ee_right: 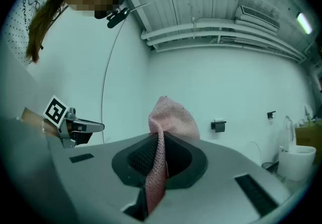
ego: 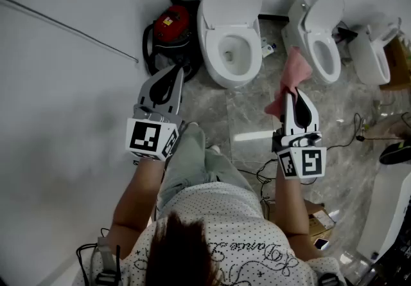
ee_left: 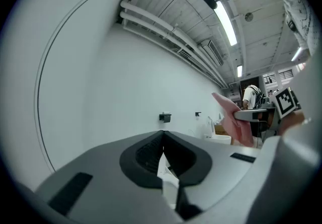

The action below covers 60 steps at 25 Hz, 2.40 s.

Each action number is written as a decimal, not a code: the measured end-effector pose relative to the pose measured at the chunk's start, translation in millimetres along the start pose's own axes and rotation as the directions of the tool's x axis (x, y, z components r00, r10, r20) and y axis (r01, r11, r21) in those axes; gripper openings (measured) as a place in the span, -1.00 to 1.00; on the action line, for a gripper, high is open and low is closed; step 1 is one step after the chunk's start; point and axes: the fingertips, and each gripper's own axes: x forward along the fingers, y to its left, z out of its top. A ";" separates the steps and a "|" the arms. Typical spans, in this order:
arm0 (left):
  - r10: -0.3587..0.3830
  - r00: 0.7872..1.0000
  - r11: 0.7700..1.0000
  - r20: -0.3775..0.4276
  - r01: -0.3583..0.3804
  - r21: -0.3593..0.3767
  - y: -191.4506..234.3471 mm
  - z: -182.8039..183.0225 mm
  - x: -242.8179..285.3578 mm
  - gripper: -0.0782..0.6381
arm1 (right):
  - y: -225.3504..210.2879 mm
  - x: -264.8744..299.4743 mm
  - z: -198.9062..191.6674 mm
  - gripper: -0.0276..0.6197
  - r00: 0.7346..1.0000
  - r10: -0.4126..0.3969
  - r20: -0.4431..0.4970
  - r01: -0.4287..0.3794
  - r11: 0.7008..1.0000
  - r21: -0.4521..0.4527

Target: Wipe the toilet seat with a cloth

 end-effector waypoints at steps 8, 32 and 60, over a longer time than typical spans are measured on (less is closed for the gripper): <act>0.003 1.000 1.000 0.003 -0.003 0.006 2.9 0.5 4.4 -0.78 | -1.9 4.5 7.3 -0.82 0.998 0.019 0.057 -0.021 0.999 0.042; -0.010 0.999 1.000 0.032 0.009 0.019 80.5 5.9 99.5 -0.78 | -20.3 102.7 -3.9 -0.82 1.000 0.007 0.023 -0.007 0.999 0.032; -0.176 0.984 0.982 -0.029 0.174 -0.067 213.4 -28.2 281.1 -0.78 | -59.9 309.7 -26.3 -0.82 0.990 -0.134 -0.037 0.136 0.989 0.049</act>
